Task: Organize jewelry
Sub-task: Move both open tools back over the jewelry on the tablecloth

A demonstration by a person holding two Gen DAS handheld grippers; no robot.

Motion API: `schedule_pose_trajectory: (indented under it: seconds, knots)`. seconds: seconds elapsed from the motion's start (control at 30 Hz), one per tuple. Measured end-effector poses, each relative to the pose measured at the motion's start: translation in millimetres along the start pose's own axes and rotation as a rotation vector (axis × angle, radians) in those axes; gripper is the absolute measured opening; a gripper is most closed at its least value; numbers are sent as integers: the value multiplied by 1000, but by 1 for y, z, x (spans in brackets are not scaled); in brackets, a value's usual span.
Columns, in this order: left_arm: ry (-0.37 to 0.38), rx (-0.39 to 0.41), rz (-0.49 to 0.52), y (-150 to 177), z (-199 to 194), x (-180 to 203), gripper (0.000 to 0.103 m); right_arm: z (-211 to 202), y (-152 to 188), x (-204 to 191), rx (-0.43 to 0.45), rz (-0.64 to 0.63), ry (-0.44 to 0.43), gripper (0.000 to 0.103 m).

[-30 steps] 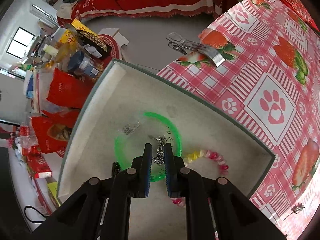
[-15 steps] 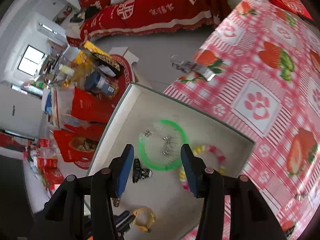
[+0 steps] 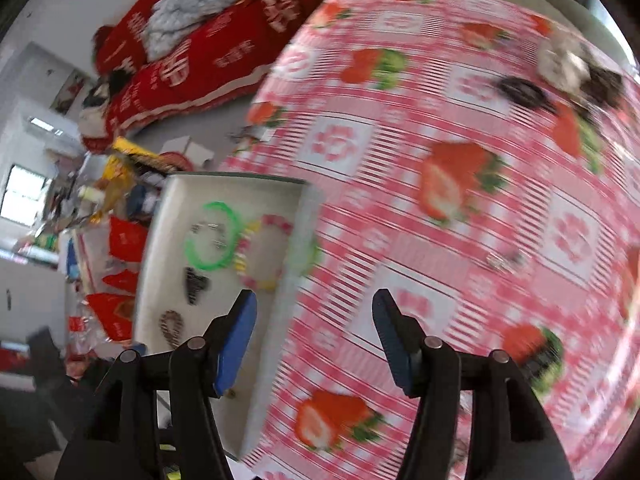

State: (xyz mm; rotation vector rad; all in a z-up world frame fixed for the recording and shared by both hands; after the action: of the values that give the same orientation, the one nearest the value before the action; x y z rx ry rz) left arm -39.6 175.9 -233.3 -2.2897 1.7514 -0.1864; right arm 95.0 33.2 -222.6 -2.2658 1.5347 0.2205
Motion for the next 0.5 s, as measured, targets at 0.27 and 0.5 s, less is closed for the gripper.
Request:
schedule_pose_trajectory:
  seconds: [0.27, 0.5]
  knots:
    - [-1, 38, 106, -29, -4, 41, 103, -33, 48, 84, 11, 184, 94, 75]
    - [70, 24, 183, -54, -8, 98, 103, -56, 92, 147, 9, 336, 171, 75]
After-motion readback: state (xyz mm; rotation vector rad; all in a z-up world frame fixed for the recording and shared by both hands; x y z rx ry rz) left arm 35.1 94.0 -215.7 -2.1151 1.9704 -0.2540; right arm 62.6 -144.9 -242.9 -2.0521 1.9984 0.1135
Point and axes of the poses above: each gripper's, at about its wrist camera, not at the fingertips, and z roughly the way its jaws point, x to its right, y to its underside, the point moved 6 cm from there along z, roughly the way its jaws point, and after that the axes turned 1 degree about -z, right-handed, at the moved point
